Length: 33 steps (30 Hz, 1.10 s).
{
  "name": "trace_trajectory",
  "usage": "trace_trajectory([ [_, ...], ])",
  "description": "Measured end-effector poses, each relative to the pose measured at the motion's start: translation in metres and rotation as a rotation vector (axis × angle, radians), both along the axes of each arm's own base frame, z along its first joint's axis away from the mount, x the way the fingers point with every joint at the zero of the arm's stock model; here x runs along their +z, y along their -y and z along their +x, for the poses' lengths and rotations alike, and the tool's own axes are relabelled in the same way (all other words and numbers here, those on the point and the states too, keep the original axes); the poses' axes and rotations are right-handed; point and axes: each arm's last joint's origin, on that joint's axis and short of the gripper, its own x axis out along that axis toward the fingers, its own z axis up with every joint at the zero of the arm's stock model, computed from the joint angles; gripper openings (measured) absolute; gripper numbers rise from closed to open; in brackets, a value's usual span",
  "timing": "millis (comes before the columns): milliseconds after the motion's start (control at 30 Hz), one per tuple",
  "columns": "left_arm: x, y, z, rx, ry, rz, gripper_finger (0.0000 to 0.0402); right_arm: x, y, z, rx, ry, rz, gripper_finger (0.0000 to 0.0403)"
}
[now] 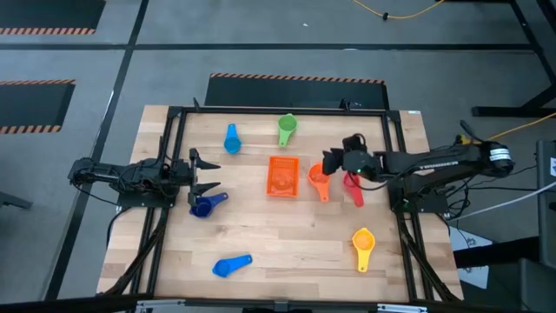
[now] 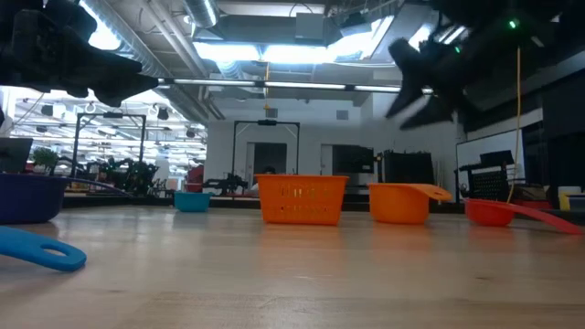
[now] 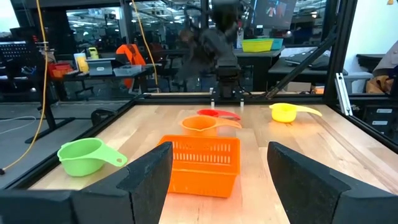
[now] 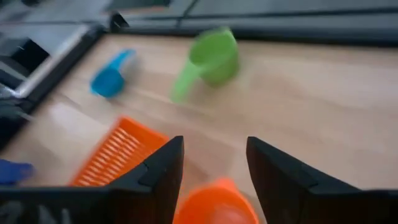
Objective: Nest measuring cups in basket
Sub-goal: Stack the green measuring cup on top of the orange measuring cup
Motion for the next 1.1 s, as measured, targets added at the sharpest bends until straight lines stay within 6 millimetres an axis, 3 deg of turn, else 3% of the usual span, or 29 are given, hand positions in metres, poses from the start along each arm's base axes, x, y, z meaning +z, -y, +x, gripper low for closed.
trace_trajectory([
  [233,0.000,0.000,0.000,0.000,0.000,0.000,0.0255,0.050,0.017,0.019,0.176,0.108,-0.224,0.0180],
  [400,0.000,0.000,0.000,0.000,0.000,0.000,0.0255,0.070,0.030,0.022,0.208,0.128,-0.314,0.0180],
  [767,0.000,0.000,0.000,0.000,0.000,0.000,0.0255,0.065,0.083,0.021,0.079,0.148,-0.312,0.0180],
  [900,0.000,0.000,0.000,0.000,-0.001,0.000,0.0255,0.058,0.105,0.031,0.125,0.225,-0.252,0.0180],
  [1100,0.000,0.000,0.000,0.000,0.000,0.000,0.0255,0.058,0.137,0.065,0.140,0.160,-0.198,0.0180],
])
